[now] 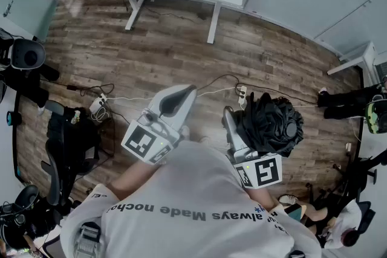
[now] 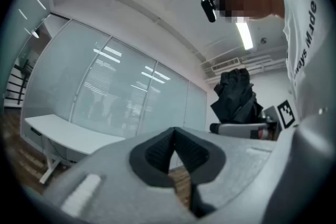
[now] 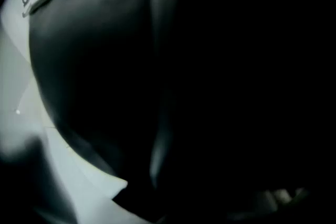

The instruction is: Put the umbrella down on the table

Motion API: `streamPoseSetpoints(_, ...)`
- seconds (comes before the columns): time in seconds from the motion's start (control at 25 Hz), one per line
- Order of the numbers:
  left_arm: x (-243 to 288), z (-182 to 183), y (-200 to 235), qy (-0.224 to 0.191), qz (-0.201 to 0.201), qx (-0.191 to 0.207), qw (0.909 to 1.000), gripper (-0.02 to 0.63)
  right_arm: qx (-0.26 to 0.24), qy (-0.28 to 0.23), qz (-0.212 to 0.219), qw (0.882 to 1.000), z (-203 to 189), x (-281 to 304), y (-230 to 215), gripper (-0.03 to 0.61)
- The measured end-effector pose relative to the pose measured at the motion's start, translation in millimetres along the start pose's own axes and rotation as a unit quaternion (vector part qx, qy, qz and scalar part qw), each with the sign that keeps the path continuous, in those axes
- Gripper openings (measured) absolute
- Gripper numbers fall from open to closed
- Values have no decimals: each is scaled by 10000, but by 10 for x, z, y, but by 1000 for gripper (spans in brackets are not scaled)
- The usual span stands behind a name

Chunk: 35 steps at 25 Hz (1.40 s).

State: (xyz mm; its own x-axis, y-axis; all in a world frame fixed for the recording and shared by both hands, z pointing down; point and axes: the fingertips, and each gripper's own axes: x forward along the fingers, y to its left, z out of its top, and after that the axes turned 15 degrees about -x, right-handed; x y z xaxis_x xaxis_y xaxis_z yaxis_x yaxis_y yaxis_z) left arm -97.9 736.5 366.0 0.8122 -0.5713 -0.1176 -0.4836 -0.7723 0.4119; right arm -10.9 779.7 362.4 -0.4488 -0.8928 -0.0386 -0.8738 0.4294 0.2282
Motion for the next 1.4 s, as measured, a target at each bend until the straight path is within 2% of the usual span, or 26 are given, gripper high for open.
streamPoseSetpoints(0.28, -215, 99, 282, -20, 18, -53, 10000, 3, -55, 28, 24, 10000, 23, 263, 258, 225)
streamPoseSetpoints(0.48, -332, 156, 528, -28, 82, -189, 9998, 3, 168, -53, 55, 9998, 27, 490, 395, 225)
streamPoseSetpoints(0.84, -285, 293, 924, -36, 289, -178, 9994, 3, 256, -44, 254, 9993, -21, 985, 394, 225)
streamPoseSetpoints(1.08, 201, 385, 1184, -3, 309, -112, 9995, 3, 238, -157, 238, 9993, -95, 1336, -12, 225)
streamPoseSetpoints(1.4, 1537, 484, 1542, 131, 221, 91, 9996, 3, 295, -201, 113, 9993, -345, 1846, -1234, 225)
